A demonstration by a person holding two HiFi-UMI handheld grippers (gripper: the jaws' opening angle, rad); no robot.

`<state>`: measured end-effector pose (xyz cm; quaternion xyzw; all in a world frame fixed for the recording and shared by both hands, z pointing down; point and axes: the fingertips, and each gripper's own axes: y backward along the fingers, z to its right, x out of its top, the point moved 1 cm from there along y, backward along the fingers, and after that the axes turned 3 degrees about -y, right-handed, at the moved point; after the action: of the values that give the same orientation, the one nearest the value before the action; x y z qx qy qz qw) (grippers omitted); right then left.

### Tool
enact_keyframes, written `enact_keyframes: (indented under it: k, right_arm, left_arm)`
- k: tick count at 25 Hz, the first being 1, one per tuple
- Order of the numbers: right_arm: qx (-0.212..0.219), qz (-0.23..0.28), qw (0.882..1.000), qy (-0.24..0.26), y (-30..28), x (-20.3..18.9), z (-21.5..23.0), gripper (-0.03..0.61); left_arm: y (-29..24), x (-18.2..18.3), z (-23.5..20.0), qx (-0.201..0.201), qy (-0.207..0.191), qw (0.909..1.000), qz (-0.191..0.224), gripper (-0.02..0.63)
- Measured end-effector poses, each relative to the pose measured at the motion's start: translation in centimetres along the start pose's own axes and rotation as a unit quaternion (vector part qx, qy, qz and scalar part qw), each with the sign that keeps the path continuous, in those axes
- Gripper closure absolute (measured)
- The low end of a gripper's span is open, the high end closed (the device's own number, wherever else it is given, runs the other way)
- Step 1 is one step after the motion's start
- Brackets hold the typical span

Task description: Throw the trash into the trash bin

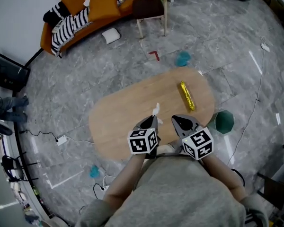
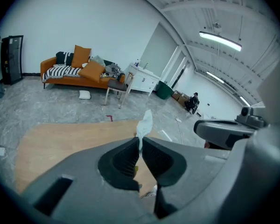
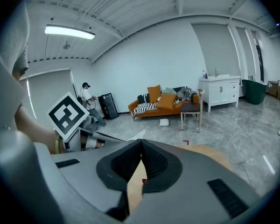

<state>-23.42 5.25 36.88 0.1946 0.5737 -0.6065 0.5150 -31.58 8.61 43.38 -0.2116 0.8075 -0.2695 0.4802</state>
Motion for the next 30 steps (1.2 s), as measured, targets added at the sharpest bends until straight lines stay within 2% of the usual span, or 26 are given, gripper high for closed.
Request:
enact_keyframes:
  k: [15, 22, 30]
  right_arm:
    - [-0.075, 0.027, 0.996, -0.039, 1.9, -0.3, 1.7, 0.569]
    - [-0.105, 0.041, 0.992, -0.058, 3.2, -0.4, 3.4, 0.569]
    - [-0.114, 0.053, 0.99, -0.065, 5.4, -0.4, 5.6, 0.569]
  left_arm:
    - [-1.6, 1.1, 2.6, -0.068, -0.054, 0.9961, -0.018, 0.583]
    - [-2.7, 1.2, 4.0, -0.085, -0.076, 0.9931, -0.029, 0.583]
    - [-4.0, 1.5, 6.9, -0.09, -0.092, 0.9912, -0.032, 0.583]
